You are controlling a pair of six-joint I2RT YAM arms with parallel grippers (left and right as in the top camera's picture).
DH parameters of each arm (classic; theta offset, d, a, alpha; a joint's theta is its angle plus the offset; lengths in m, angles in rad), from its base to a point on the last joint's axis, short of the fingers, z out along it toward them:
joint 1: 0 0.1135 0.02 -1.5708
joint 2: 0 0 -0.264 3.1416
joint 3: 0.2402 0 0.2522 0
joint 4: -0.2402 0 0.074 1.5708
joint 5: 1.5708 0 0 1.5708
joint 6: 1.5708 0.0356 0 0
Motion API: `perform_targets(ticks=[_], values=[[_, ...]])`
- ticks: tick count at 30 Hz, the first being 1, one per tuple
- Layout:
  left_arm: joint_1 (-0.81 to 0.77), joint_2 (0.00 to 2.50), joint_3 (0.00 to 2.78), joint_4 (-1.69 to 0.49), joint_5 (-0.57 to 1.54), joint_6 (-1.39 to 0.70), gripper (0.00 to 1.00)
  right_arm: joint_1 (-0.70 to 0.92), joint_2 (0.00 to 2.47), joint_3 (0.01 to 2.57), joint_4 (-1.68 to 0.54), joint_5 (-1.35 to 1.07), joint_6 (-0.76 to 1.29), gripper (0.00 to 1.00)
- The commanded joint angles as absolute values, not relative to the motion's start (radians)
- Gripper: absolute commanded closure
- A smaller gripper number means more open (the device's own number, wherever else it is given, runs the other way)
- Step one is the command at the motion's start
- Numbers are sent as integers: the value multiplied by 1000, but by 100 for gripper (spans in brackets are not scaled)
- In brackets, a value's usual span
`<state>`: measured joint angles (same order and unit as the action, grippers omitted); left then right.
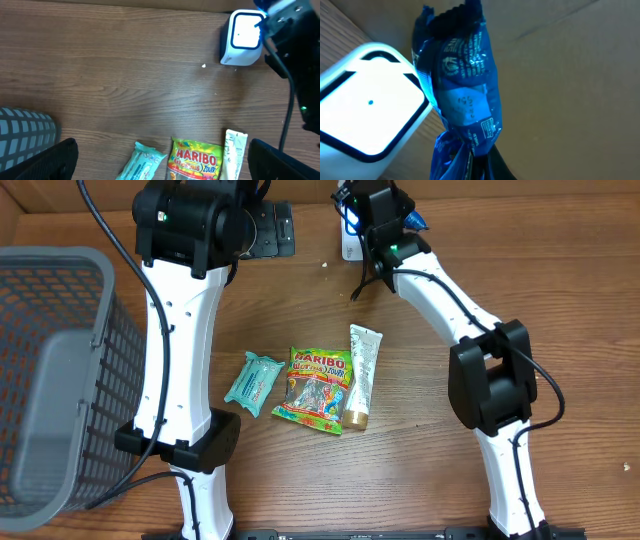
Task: Scan the item barcode
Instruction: 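Carry the blue bar to the scanner and hold it over the window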
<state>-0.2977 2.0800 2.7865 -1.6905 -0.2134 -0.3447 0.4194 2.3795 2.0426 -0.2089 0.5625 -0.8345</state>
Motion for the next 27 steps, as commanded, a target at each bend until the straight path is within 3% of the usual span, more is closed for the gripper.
perform_targets(ticks=[1,11,27], values=[[-302,2089,2782,-1689,-209,-363,0,426,2399,2061,-163,609,-918,96],[-302,2089,2782,-1689,-209,-363,0,440,2455,2059,-60,600,-1045,96],[-302,2089,2782,-1689,-209,-363,0,439,2521,2055,-27,606,-1056,96]])
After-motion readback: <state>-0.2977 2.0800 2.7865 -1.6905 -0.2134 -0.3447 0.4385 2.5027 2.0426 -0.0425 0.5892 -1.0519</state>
